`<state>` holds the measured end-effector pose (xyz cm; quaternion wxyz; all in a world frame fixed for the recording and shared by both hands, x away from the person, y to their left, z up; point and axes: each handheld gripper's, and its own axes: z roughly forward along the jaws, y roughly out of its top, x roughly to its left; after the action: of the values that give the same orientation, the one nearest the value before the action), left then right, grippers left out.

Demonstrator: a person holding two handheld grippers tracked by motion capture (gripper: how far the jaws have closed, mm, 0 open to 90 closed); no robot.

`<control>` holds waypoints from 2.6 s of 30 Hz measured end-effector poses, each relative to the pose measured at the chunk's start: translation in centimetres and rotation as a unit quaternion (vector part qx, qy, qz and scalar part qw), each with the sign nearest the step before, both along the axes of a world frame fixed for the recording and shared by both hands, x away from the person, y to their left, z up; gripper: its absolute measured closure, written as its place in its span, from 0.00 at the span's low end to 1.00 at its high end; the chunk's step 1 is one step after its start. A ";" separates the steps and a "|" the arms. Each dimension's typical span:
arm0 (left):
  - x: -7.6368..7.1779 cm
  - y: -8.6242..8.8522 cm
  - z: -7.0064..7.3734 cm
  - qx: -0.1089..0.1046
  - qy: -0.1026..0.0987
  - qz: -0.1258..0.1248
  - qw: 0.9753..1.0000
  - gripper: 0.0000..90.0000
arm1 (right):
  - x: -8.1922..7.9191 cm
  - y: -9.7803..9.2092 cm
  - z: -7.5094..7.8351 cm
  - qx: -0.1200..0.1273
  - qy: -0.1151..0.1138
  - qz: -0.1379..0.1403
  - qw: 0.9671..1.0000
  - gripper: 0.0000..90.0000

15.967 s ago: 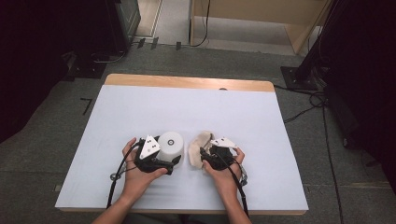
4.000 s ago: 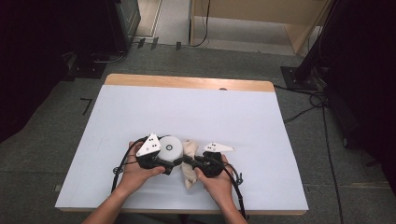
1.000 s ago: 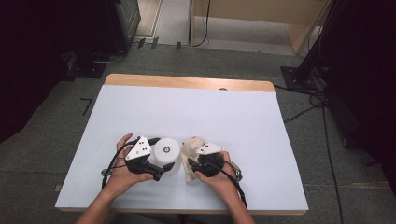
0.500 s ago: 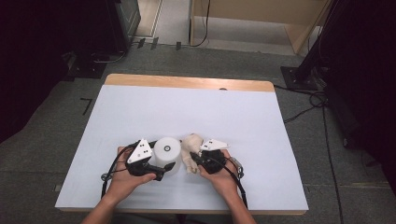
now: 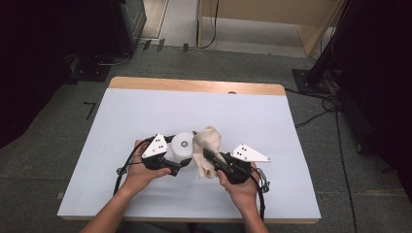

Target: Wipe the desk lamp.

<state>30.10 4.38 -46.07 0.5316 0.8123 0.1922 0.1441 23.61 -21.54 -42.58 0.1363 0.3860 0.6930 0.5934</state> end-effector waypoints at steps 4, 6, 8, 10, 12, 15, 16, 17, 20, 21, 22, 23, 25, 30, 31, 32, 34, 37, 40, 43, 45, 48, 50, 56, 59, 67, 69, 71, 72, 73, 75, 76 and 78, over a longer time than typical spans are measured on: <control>-0.1 -0.2 0.0 0.003 -0.002 0.001 1.000 0.10 | 0.6 1.0 -2.2 -0.011 0.032 -0.007 0.999 0.93; 0.0 0.0 -0.1 -0.001 0.005 0.000 1.000 0.10 | 0.8 1.4 -3.0 -0.021 0.044 -0.013 0.999 0.93; 0.1 0.2 -0.1 -0.003 0.007 0.001 1.000 0.10 | 1.1 1.7 -3.8 -0.045 0.055 -0.019 0.997 0.93; 0.1 0.2 -0.1 -0.004 0.007 0.001 1.000 0.10 | 1.5 1.8 -4.7 -0.049 0.078 -0.027 0.995 0.93; 0.0 0.1 -0.1 -0.002 0.005 -0.001 1.000 0.10 | 1.9 1.9 -5.5 -0.059 0.105 -0.033 0.992 0.93; 0.1 0.3 0.0 0.000 0.009 -0.007 1.000 0.10 | 2.5 2.2 -6.8 -0.081 0.142 -0.035 0.986 0.93; 0.3 0.4 0.0 0.000 0.013 -0.010 1.000 0.10 | 2.5 2.3 -7.1 -0.084 0.147 -0.035 0.985 0.93; 0.4 0.6 0.1 0.002 0.013 -0.015 1.000 0.10 | 2.5 2.3 -7.2 -0.087 0.146 -0.032 0.985 0.93; 0.5 0.9 0.1 0.003 0.013 -0.025 1.000 0.10 | 2.4 2.7 -6.9 -0.088 0.136 -0.024 0.987 0.93; 0.5 1.0 0.1 0.003 0.011 -0.029 1.000 0.10 | 2.3 2.7 -6.6 -0.085 0.132 -0.025 0.987 0.93; 0.5 1.1 0.0 0.003 0.010 -0.030 0.999 0.10 | 2.1 2.6 -6.2 -0.080 0.126 -0.025 0.988 0.93; 0.5 1.2 0.0 0.003 0.011 -0.030 0.999 0.10 | 2.0 2.6 -5.8 -0.072 0.117 -0.023 0.990 0.93; 0.4 1.2 0.0 0.003 0.008 -0.031 0.999 0.10 | 1.6 2.3 -4.5 -0.054 0.094 -0.021 0.994 0.93; 0.4 1.2 -0.1 -0.001 0.011 -0.028 1.000 0.10 | 0.7 2.1 -2.0 -0.027 0.046 -0.017 0.998 0.92; 0.4 1.2 -0.1 -0.002 0.013 -0.026 1.000 0.10 | 0.8 2.1 -2.1 -0.029 0.049 -0.015 0.998 0.92; 0.4 1.2 -0.1 -0.001 0.014 -0.024 1.000 0.10 | 0.9 2.2 -2.4 -0.031 0.052 -0.014 0.998 0.92; 0.4 1.3 0.0 -0.001 0.018 -0.022 1.000 0.10 | 1.1 2.2 -3.2 -0.036 0.070 -0.016 0.997 0.92; 0.2 1.3 0.1 0.000 0.019 -0.016 1.000 0.10 | 1.9 2.5 -5.3 -0.058 0.117 -0.013 0.991 0.92; 0.1 1.3 0.2 0.003 0.020 -0.010 1.000 0.10 | 2.4 2.5 -6.7 -0.073 0.154 -0.018 0.985 0.92; -0.3 1.7 0.5 -0.006 0.023 0.006 1.000 0.07 | 2.6 2.1 -6.8 -0.071 0.157 -0.028 0.985 0.92; -0.6 2.0 0.7 -0.009 0.026 0.025 0.999 0.04 | 2.8 1.5 -6.7 -0.068 0.155 -0.037 0.985 0.92; -1.3 2.0 0.5 -0.005 0.031 0.056 0.998 0.01 | 3.0 0.8 -6.8 -0.066 0.158 -0.051 0.984 0.92; -1.7 1.5 0.5 -0.002 0.032 0.074 0.997 0.00 | 3.1 0.5 -6.9 -0.062 0.162 -0.056 0.983 0.92; -3.1 -0.6 0.6 0.004 0.024 0.147 0.989 0.00 | 3.3 0.3 -7.1 -0.064 0.163 -0.057 0.983 0.92; -3.5 -1.3 0.6 -0.002 0.021 0.162 0.987 0.00 | 3.3 0.3 -7.2 -0.062 0.167 -0.059 0.982 0.92; -3.0 -1.9 0.6 -0.015 0.036 0.186 0.982 0.05 | 3.3 0.6 -7.4 -0.071 0.166 -0.057 0.982 0.92; -3.0 -2.0 0.7 -0.012 0.031 0.182 0.983 0.09 | 3.3 0.7 -7.5 -0.072 0.166 -0.056 0.982 0.92; -2.9 -1.8 0.7 -0.010 0.028 0.178 0.984 0.09 | 3.3 0.7 -7.5 -0.073 0.166 -0.056 0.982 0.92; -2.9 -1.7 0.7 -0.008 0.027 0.172 0.985 0.09 | 3.3 0.7 -7.5 -0.073 0.165 -0.057 0.982 0.92; -2.7 -1.6 0.7 -0.005 0.025 0.164 0.986 0.10 | 3.3 0.7 -7.5 -0.073 0.165 -0.057 0.982 0.92; -2.3 -1.1 0.9 -0.003 0.027 0.149 0.989 0.10 | 3.3 0.7 -7.4 -0.075 0.163 -0.056 0.982 0.92; -2.1 -0.9 0.9 -0.005 0.028 0.140 0.990 0.10 | 3.2 0.7 -7.4 -0.074 0.162 -0.055 0.983 0.92; -1.7 -0.4 0.9 -0.010 0.023 0.126 0.992 0.10 | 3.1 0.7 -7.2 -0.071 0.158 -0.053 0.983 0.92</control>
<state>28.37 4.02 -45.16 0.5125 0.7795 0.3064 0.1891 26.74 -20.83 -49.78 0.0837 0.5004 0.7249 0.4659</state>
